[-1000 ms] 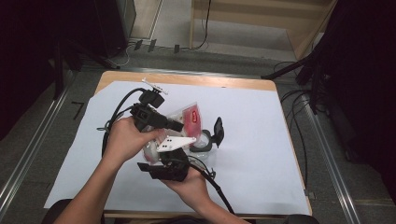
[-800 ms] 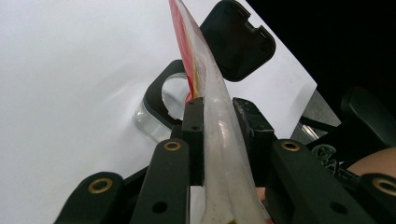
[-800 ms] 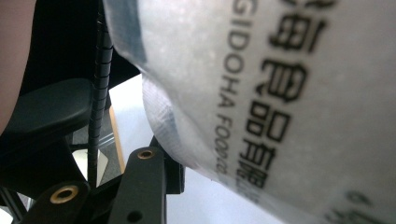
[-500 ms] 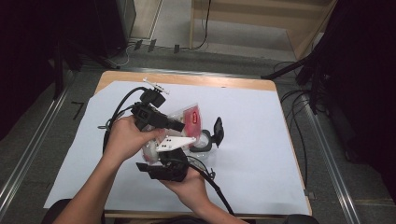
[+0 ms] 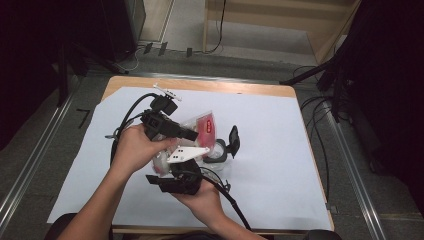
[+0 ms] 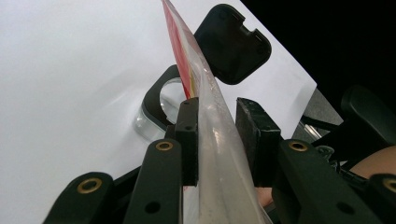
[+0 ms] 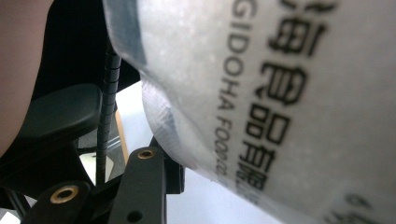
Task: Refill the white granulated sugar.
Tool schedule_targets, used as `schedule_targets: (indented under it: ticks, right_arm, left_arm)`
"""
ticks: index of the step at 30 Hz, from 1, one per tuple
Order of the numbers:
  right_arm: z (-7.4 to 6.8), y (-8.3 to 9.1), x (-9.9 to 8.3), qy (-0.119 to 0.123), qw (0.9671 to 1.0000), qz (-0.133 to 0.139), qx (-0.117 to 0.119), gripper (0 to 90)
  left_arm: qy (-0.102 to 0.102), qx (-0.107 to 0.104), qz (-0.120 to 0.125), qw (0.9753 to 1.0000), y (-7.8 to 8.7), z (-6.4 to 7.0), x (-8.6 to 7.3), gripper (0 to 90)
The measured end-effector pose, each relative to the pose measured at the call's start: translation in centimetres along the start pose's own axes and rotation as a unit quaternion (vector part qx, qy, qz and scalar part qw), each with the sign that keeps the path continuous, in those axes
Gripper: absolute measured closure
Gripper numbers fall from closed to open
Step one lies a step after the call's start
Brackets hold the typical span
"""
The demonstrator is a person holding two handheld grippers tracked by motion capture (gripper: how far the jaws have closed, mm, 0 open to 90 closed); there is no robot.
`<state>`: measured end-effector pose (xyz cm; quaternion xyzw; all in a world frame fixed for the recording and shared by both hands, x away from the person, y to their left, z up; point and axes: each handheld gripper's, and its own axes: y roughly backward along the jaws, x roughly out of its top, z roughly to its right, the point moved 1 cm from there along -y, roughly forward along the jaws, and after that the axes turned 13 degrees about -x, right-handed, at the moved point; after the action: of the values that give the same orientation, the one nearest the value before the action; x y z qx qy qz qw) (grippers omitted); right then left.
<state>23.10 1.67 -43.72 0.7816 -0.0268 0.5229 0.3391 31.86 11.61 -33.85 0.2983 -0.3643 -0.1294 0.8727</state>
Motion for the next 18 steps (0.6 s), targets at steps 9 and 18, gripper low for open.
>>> schedule_targets:
  ticks: [9,18]
  right_arm:
    - [0.01,-0.02,-0.02,0.003,1.0000,-0.002,0.000,63.3]
    - [0.01,-0.03,-0.01,0.005,1.0000,-0.004,0.001,63.2]
  left_arm:
    - [0.002,-0.001,-0.003,1.0000,0.03,-0.05,-0.01,71.6]
    - [0.005,-0.002,-0.001,1.0000,0.00,-0.09,-0.04,71.5]
